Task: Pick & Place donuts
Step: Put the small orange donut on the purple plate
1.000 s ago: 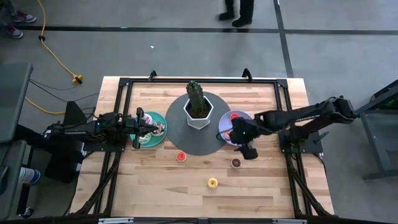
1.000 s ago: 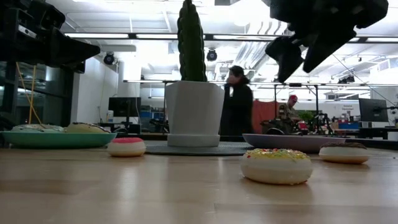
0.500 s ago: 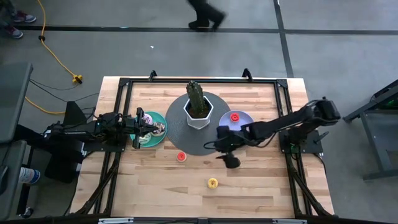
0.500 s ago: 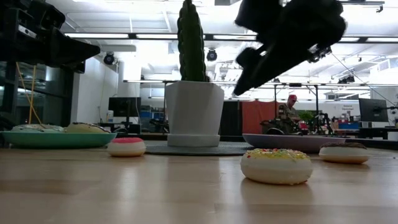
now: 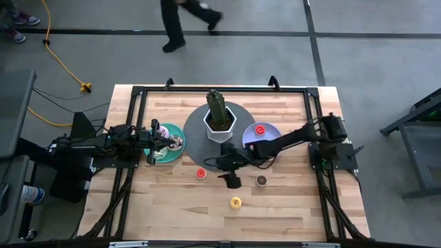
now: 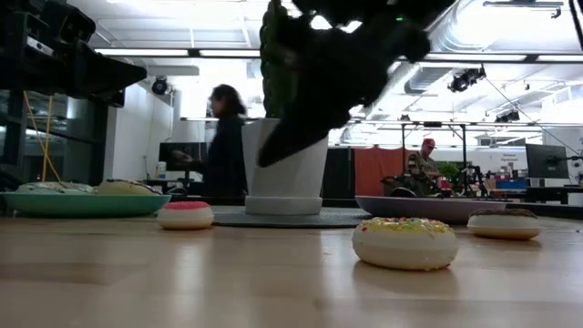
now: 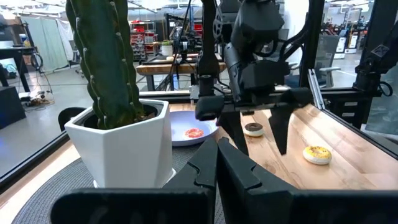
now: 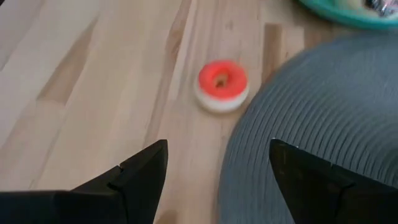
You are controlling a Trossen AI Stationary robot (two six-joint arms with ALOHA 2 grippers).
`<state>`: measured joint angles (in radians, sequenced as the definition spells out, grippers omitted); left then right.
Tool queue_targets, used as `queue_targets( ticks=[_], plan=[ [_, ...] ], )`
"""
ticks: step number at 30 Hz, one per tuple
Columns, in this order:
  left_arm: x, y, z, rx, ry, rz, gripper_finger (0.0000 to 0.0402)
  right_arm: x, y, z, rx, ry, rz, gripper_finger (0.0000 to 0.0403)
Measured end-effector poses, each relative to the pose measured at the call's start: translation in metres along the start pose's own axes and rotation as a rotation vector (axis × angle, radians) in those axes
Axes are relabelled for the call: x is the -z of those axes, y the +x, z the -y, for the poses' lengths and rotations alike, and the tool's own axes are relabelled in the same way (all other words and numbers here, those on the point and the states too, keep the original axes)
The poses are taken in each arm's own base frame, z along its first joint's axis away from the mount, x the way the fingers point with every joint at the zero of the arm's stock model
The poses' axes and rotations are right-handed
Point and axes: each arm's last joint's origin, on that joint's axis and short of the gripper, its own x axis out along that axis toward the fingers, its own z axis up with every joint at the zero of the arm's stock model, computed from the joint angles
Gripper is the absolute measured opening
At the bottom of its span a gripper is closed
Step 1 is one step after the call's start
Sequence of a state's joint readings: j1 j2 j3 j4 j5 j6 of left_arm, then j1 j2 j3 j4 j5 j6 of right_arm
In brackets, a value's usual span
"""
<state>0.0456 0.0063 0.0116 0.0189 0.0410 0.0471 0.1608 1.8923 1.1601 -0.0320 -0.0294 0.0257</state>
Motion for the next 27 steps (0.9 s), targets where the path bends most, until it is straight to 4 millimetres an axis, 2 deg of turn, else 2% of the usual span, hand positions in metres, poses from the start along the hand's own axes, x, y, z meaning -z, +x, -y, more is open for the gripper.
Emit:
queue_targets(
  ticks=[9,13,20,27],
  plan=[
    [0.0,0.0,0.0,0.0,0.0,0.0,0.0001,-0.023,0.033,0.005,0.007,0.002,0.022,0.0273],
    [0.0,0.0,0.0,0.0,0.0,0.0,0.0001,-0.027,0.045,0.006,0.007,0.001,0.022,0.0273],
    [0.0,0.0,0.0,0.0,0.0,0.0,0.0001,-0.029,0.056,0.007,0.04,0.0,0.012,0.0273],
    [0.0,0.0,0.0,0.0,0.0,0.0,0.0001,-0.025,0.057,0.009,0.118,0.01,-0.021,0.0273]
  ],
)
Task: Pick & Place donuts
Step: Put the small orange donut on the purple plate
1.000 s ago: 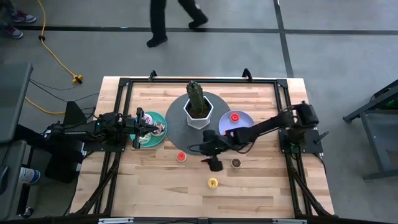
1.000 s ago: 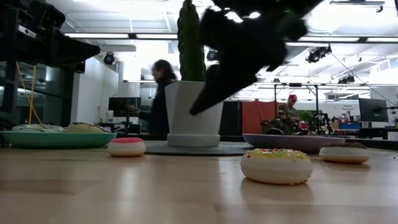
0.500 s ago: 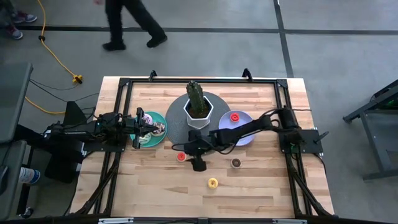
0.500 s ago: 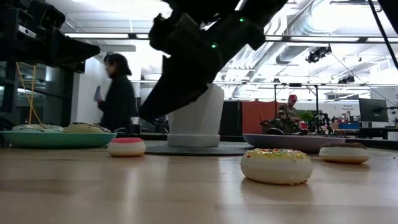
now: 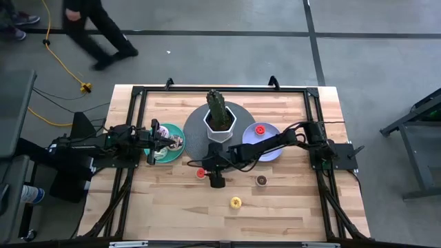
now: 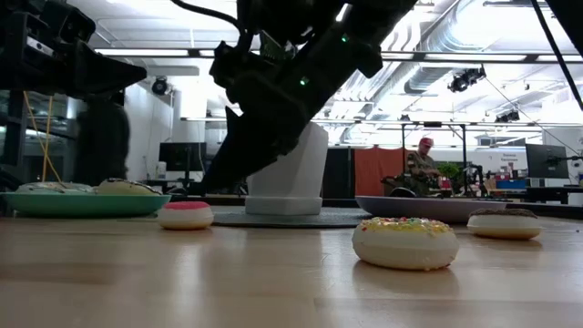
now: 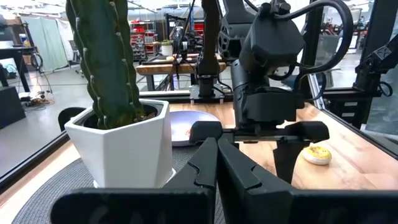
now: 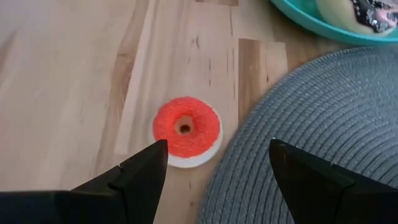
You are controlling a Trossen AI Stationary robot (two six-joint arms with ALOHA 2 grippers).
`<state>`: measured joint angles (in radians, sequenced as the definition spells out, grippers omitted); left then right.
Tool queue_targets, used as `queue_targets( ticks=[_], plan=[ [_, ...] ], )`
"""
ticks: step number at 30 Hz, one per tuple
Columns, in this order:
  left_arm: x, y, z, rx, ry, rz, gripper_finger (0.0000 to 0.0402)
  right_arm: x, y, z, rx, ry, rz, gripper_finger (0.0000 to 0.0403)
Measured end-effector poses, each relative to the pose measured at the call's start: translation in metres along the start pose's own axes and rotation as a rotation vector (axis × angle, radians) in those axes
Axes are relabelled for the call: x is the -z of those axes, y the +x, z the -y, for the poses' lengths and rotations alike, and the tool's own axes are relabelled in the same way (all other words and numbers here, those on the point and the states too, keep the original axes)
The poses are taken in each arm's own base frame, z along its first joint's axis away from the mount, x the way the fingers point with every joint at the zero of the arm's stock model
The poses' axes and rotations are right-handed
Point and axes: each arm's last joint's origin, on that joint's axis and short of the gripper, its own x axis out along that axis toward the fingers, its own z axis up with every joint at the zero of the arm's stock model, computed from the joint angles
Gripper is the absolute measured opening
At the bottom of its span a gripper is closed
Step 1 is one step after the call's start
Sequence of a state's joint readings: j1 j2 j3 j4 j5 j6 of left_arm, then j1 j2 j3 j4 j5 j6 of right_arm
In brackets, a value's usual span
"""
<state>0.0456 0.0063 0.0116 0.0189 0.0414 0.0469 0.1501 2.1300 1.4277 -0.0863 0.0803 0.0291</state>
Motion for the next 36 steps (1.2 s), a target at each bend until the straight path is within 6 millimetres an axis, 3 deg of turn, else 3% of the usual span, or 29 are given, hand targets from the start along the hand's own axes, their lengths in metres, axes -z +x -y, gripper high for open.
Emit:
queue_targets(
  ticks=[7,21,25,36],
  plan=[
    [0.0,0.0,0.0,0.0,0.0,0.0,0.0001,0.0,0.0,-0.006,-0.009,0.115,0.005,0.0273],
    [0.0,0.0,0.0,0.0,0.0,0.0,0.0001,0.004,0.005,-0.011,-0.048,0.051,-0.005,0.0274],
    [0.0,0.0,0.0,0.0,0.0,0.0,0.0001,0.01,0.015,-0.016,-0.043,0.054,-0.003,0.0291],
    [0.0,0.0,0.0,0.0,0.0,0.0,0.0001,0.009,0.017,-0.016,-0.027,0.058,0.015,0.0319]
  ],
)
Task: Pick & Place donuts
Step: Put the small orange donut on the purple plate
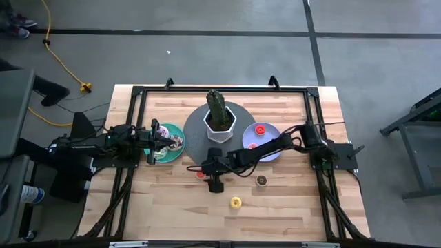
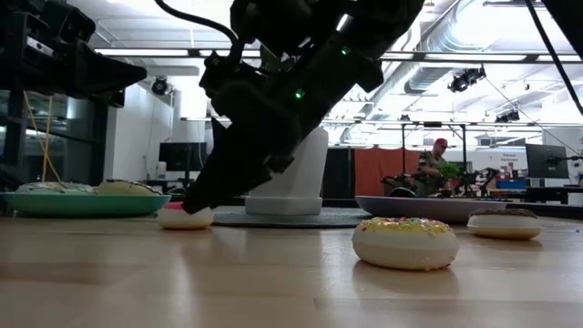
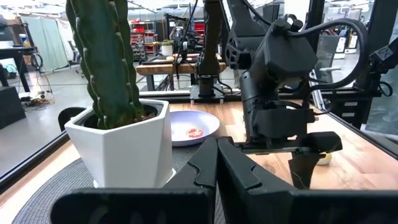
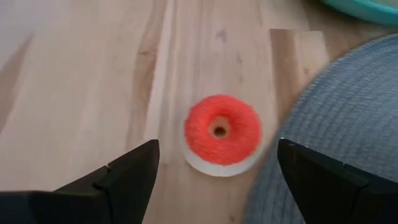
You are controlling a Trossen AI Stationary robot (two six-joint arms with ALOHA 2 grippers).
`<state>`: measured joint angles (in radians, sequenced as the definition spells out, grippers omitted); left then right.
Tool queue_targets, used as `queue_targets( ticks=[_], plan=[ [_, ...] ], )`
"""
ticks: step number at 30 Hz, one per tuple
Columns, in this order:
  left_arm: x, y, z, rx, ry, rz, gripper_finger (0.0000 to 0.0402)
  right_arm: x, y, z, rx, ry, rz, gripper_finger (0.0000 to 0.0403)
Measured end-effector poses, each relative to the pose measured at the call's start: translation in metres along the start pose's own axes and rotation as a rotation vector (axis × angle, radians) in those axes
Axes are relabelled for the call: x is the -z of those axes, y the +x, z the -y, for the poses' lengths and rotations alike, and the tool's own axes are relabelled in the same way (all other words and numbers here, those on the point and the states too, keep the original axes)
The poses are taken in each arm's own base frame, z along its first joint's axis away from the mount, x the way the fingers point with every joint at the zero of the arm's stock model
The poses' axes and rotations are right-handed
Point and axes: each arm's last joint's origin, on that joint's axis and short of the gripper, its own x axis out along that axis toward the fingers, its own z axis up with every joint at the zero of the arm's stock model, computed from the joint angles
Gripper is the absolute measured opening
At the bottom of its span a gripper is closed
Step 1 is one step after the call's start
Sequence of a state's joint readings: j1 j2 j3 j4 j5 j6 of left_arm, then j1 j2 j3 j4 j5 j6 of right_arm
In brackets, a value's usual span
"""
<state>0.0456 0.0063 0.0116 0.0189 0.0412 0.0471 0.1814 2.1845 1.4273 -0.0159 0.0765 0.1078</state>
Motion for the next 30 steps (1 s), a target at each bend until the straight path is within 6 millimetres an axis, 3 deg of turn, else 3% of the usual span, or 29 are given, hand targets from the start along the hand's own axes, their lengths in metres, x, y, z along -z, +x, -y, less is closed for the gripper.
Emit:
queue_targets(
  ticks=[30],
  plan=[
    [0.0,0.0,0.0,0.0,0.0,0.0,0.0001,0.006,0.017,0.002,-0.017,0.005,0.052,0.0319]
  ],
)
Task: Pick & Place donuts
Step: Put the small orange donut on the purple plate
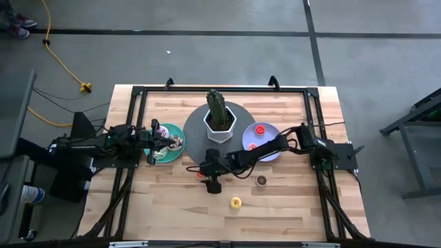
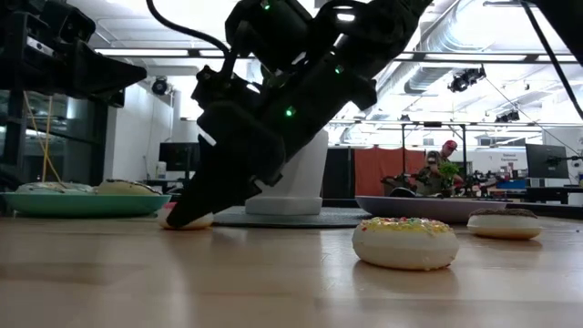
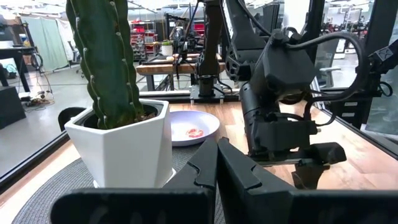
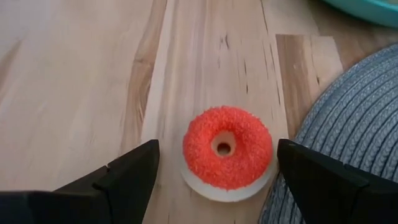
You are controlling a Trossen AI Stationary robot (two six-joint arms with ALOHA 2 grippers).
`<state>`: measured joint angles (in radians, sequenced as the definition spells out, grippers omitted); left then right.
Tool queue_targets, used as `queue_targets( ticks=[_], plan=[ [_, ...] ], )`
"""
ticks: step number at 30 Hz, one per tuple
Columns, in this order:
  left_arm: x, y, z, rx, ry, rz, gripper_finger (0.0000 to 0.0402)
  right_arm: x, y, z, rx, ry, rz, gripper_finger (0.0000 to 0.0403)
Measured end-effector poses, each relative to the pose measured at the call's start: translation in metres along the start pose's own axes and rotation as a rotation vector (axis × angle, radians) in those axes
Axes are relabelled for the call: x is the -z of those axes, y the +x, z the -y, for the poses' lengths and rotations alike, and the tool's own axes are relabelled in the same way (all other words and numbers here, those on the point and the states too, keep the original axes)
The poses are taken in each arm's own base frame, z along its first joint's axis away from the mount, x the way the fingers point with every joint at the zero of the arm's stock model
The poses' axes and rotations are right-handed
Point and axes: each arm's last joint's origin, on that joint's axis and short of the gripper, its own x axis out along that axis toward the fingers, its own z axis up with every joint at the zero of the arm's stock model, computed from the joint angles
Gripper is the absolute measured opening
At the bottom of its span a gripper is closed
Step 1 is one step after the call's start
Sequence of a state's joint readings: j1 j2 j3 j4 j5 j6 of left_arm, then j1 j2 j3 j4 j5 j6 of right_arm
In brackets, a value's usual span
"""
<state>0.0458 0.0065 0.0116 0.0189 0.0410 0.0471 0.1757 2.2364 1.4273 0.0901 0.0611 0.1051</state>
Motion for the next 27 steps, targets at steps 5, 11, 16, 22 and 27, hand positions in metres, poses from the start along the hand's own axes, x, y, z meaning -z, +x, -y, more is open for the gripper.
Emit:
queue_targets(
  ticks=[5,11,16,22,27],
  plan=[
    [0.0,0.0,0.0,0.0,0.0,0.0,0.0001,0.0009,0.0007,0.0005,0.015,-0.001,-0.002,0.0318],
    [0.0,0.0,0.0,0.0,0.0,0.0,0.0001,0.0009,0.0007,0.0012,0.035,-0.048,-0.002,0.0318],
    [0.0,0.0,0.0,0.0,0.0,0.0,0.0001,0.001,0.0007,0.0012,0.035,-0.063,-0.003,0.0318],
    [0.0,0.0,0.0,0.0,0.0,0.0,0.0001,0.0011,0.0007,0.0006,0.013,-0.063,-0.004,0.0311],
    [0.0,0.0,0.0,0.0,0.0,0.0,0.0001,0.0012,0.0007,-0.0002,-0.015,-0.064,-0.007,0.0283]
  ],
)
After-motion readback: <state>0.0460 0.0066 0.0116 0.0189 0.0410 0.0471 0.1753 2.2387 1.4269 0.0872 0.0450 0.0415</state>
